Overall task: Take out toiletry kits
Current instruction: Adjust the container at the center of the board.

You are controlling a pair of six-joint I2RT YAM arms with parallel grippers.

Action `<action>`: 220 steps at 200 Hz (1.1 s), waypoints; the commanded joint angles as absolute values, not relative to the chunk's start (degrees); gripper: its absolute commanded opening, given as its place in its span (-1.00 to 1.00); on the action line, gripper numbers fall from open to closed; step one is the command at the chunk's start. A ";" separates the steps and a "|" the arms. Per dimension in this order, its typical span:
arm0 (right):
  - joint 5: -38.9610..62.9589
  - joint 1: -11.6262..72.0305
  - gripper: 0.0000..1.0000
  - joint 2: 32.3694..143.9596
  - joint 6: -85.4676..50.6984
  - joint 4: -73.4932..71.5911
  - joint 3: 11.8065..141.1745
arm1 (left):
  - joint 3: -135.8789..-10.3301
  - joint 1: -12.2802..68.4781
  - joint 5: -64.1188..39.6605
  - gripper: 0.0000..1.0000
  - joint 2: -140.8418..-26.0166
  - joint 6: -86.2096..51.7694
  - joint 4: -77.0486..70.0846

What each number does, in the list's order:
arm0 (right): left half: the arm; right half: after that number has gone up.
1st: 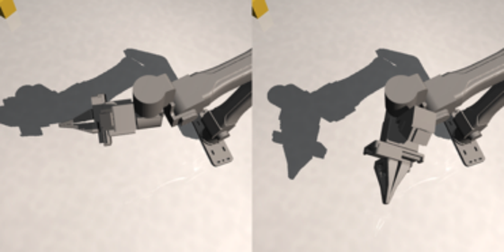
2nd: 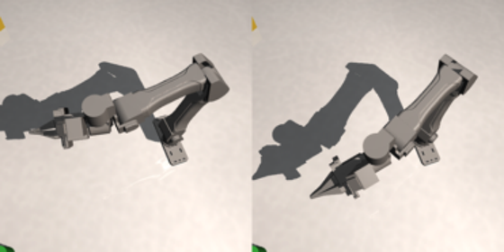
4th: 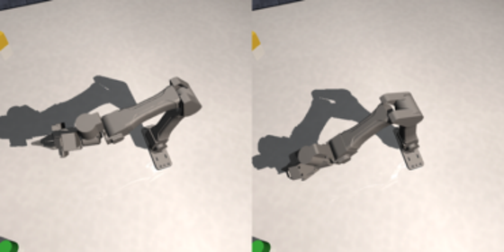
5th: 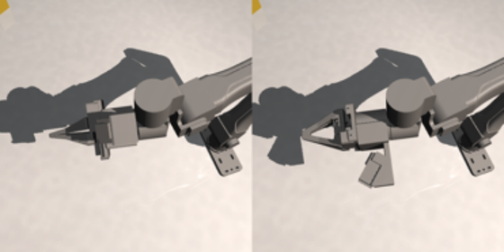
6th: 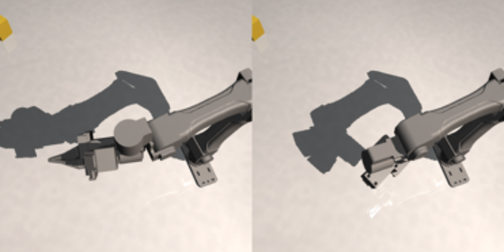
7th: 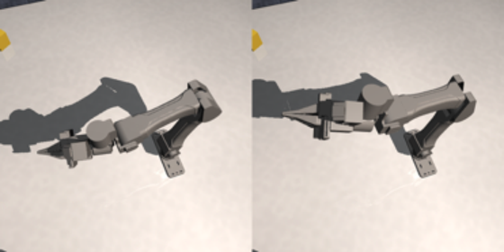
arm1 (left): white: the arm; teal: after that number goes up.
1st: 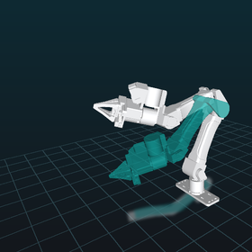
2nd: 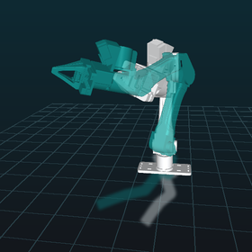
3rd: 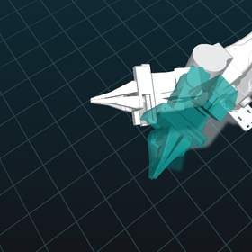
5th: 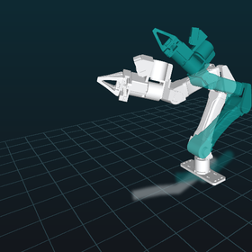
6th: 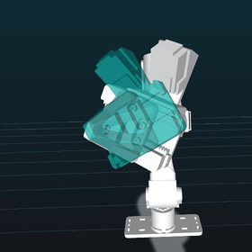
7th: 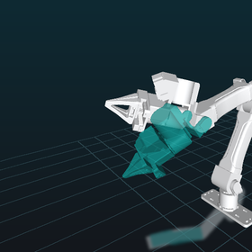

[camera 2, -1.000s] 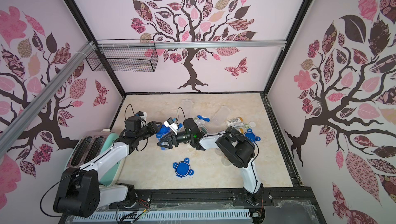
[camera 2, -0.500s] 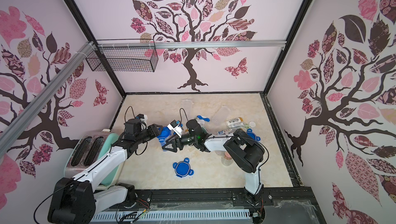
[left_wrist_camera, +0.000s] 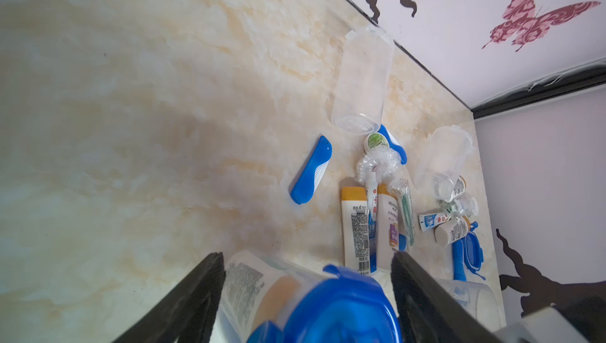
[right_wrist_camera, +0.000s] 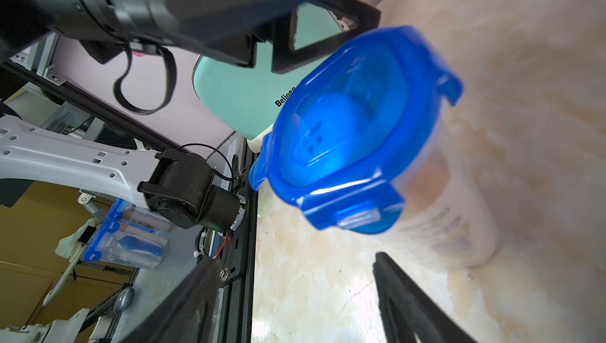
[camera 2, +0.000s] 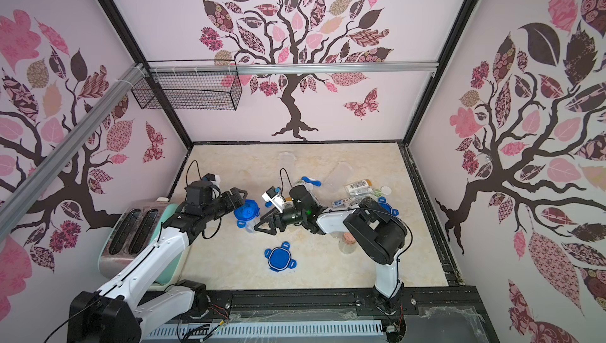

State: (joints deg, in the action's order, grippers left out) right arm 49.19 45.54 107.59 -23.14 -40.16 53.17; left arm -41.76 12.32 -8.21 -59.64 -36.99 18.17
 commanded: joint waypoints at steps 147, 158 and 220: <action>48.52 41.52 0.55 104.60 -24.48 -40.87 51.94 | -38.18 12.57 -33.31 -0.50 -56.39 -44.48 8.85; 47.26 41.28 0.55 104.42 -24.84 -40.79 51.99 | -37.93 12.55 -32.02 -0.51 -55.88 -44.54 9.49; 47.31 41.22 0.54 108.77 -27.63 -41.27 57.77 | -38.47 12.48 -23.53 -0.51 -53.49 -41.75 15.17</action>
